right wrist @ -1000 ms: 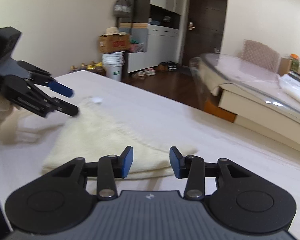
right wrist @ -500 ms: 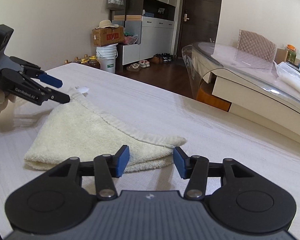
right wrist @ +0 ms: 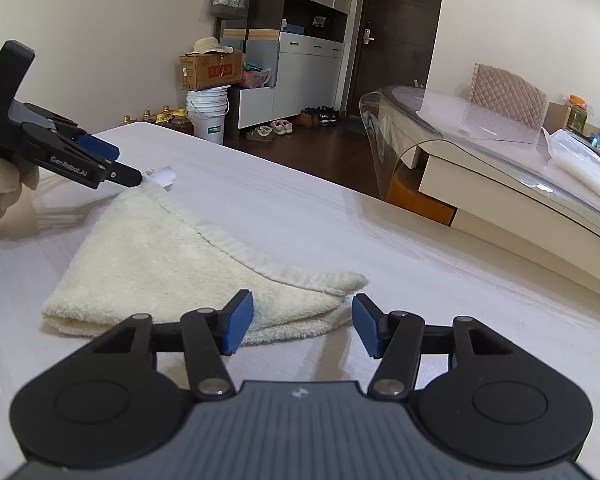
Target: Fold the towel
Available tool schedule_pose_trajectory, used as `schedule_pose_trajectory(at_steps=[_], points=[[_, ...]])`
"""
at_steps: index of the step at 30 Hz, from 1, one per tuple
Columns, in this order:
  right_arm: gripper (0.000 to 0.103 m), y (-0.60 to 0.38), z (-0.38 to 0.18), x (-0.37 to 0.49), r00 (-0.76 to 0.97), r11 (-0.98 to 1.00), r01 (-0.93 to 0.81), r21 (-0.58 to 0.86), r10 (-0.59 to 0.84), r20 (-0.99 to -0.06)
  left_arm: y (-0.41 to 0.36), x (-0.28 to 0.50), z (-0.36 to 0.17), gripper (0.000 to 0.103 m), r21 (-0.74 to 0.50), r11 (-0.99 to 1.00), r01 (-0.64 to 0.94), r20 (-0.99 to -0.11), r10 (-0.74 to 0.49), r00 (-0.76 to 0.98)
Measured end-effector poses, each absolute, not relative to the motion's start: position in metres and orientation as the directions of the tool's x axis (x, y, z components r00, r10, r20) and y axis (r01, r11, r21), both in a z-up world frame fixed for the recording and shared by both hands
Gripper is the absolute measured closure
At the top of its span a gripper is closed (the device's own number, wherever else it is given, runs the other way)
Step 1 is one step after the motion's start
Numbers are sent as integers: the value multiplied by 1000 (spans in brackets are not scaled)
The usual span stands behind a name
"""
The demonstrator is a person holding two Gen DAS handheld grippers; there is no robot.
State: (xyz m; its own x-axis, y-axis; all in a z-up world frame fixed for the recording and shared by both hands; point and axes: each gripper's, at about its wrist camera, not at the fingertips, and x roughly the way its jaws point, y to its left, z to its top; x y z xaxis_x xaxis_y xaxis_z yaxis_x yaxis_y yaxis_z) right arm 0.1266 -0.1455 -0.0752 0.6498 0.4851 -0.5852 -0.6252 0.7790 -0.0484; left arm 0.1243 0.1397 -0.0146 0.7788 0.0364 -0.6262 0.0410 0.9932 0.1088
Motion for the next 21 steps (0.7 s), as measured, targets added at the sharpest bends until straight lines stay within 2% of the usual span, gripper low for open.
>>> schedule_pose_trajectory(at_steps=[8,13,17,21], points=[[39,-144,-75,126,661,783,-618,-68,471,-583,122,94,-19,23,74,995,63,-640,-2,768],[34,-143,-76,128,670,791,-607,-75,459,-584,117,87,-24,22,50,998,38,-651,3,759],[28,-142,-77,129,682,802,-591,-87,440,-584,113,81,-24,13,41,999,29,-649,4,761],[26,-140,-77,127,697,803,-584,-114,424,-578,109,73,-22,11,34,999,26,-637,2,771]])
